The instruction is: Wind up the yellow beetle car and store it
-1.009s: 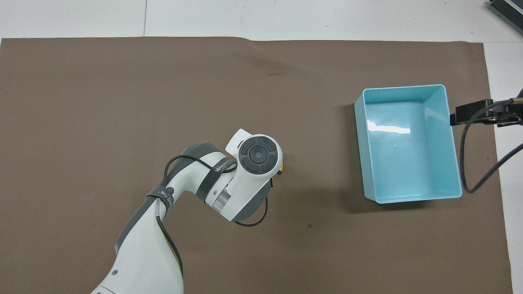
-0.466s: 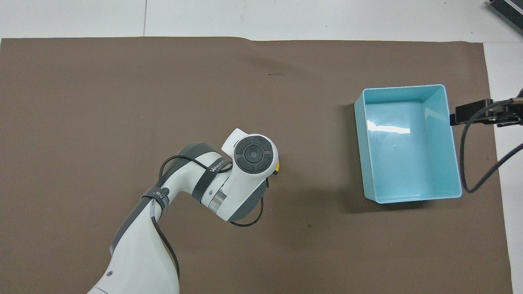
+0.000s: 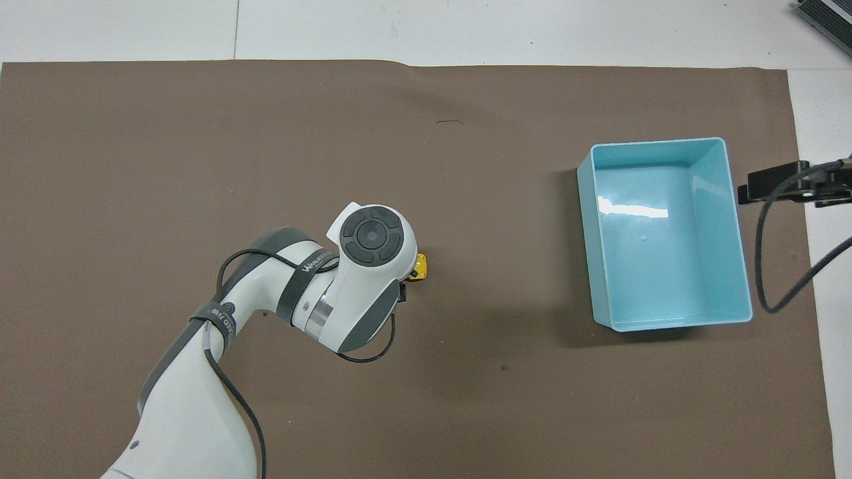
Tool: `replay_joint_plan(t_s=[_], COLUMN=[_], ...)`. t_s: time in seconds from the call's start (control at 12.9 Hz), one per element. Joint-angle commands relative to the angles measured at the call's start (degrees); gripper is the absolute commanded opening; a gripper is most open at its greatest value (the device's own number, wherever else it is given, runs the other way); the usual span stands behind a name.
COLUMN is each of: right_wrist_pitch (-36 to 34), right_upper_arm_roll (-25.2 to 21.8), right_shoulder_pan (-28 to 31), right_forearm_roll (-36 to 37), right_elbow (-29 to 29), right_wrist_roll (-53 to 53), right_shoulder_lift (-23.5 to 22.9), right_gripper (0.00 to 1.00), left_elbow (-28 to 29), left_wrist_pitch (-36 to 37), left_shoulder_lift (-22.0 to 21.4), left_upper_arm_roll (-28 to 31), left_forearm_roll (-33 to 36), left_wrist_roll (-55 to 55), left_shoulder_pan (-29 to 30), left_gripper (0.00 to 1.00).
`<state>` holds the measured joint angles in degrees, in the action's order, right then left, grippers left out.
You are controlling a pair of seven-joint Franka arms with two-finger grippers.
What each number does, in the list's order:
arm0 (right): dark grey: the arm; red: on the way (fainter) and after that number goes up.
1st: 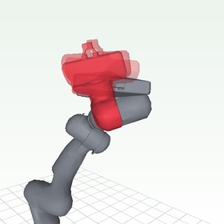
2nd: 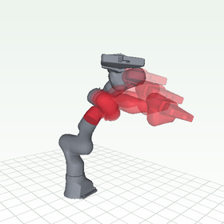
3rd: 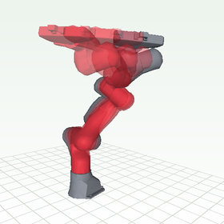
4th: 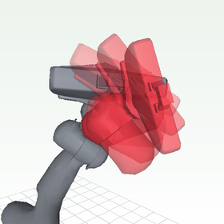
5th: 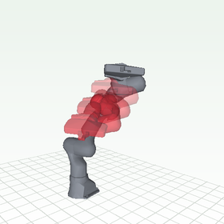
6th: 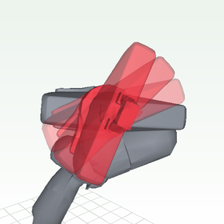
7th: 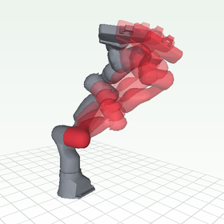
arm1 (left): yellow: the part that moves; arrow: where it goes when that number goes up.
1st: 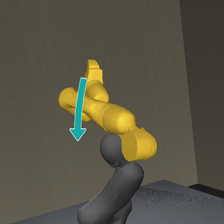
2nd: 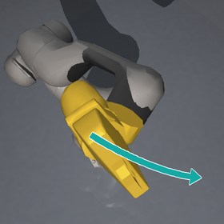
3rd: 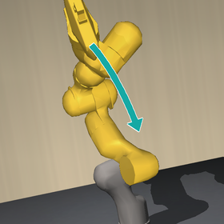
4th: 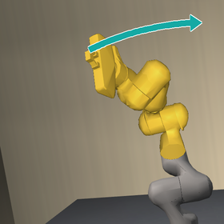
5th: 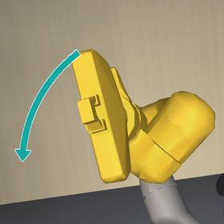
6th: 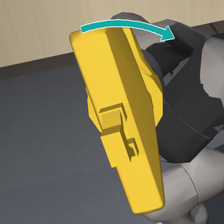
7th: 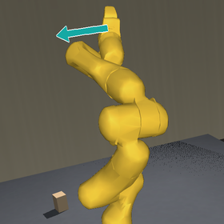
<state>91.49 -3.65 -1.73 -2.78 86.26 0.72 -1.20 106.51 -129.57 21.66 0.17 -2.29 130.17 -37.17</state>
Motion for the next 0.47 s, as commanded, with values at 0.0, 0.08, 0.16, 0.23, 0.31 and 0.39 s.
replay_joint_plan(t_s=[0.0,0.08,0.16,0.23,0.31,0.39], right_wrist_pitch=[-1.0,-1.0,-1.0,-1.0,-1.0,-1.0], right_upper_arm_roll=[0.2,0.2,0.2,0.2,0.2,0.2], right_shoulder_pan=[0.4,0.5,0.5,0.5,0.6,0.6], right_forearm_roll=[0.1,0.1,0.1,0.1,0.1,0.1], right_elbow=[0.0,0.0,0.0,0.0,0.0,0.0], right_wrist_roll=[1.1,1.1,1.2,1.2,1.1,1.2], right_shoulder_lift=[0.6,0.6,0.6,0.6,0.6,0.6], right_gripper=[1.00,1.00,1.00,1.00,1.00,1.00], left_elbow=[3.4,3.9,3.9,3.8,3.7,3.4], left_wrist_pitch=[-2.8,-2.8,-2.6,-2.5,-2.4,-2.1], left_shoulder_lift=[2.9,2.7,2.7,2.7,2.7,2.7], left_upper_arm_roll=[0.8,0.8,0.8,0.8,0.8,0.8], left_forearm_roll=[0.5,0.7,0.8,0.8,0.8,0.8], left_wrist_roll=[-4.2,-4.7,-4.9,-5.1,-5.0,-5.0], left_shoulder_pan=[4.1,4.5,4.6,5.1,5.1,5.1], left_gripper=[0.19,0.20,0.21,0.23,0.25,0.45])
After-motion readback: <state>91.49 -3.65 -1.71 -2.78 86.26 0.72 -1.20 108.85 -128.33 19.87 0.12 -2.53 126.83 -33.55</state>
